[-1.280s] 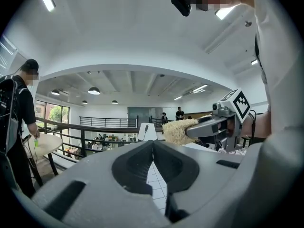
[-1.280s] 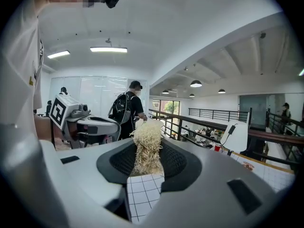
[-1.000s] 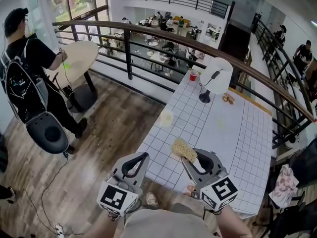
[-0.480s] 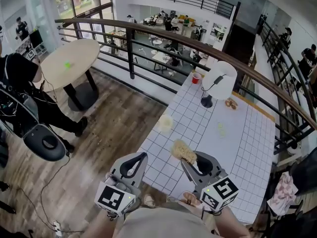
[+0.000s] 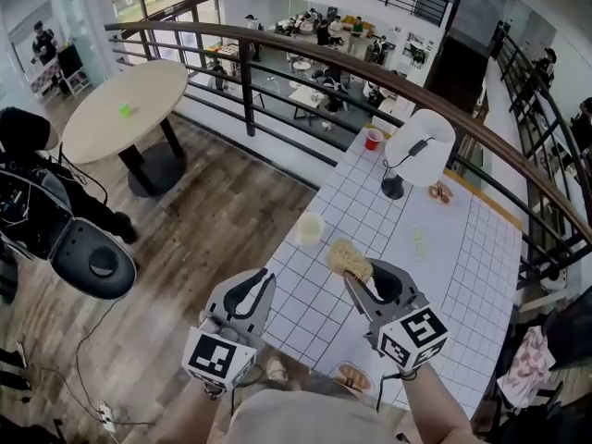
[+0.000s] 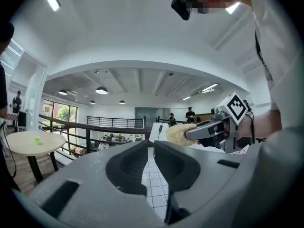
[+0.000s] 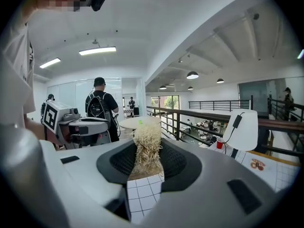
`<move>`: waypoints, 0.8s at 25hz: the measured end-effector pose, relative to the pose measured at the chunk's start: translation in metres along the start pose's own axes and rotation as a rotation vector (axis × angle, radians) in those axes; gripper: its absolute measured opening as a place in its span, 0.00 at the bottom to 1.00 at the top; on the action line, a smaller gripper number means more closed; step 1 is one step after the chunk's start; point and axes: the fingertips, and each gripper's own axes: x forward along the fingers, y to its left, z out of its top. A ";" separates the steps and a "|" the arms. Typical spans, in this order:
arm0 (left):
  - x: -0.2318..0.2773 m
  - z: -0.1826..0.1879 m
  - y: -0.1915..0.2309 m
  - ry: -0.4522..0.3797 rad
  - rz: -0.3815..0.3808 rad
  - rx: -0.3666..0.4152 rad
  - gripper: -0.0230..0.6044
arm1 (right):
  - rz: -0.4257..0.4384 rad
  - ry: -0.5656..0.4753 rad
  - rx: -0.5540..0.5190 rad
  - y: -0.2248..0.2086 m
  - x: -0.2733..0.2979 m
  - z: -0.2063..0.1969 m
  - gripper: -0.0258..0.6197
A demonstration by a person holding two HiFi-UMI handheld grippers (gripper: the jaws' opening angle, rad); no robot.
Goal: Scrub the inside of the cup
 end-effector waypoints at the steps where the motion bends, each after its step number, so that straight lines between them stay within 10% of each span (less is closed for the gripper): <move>1: 0.013 0.001 0.002 -0.011 -0.013 0.006 0.10 | 0.003 0.006 -0.014 -0.012 0.008 0.002 0.24; 8: 0.065 -0.021 0.018 0.002 -0.093 0.067 0.25 | 0.020 0.033 -0.085 -0.046 0.056 0.010 0.24; 20: 0.151 -0.166 0.056 0.196 -0.204 0.113 0.28 | 0.052 0.137 -0.129 -0.083 0.141 -0.042 0.24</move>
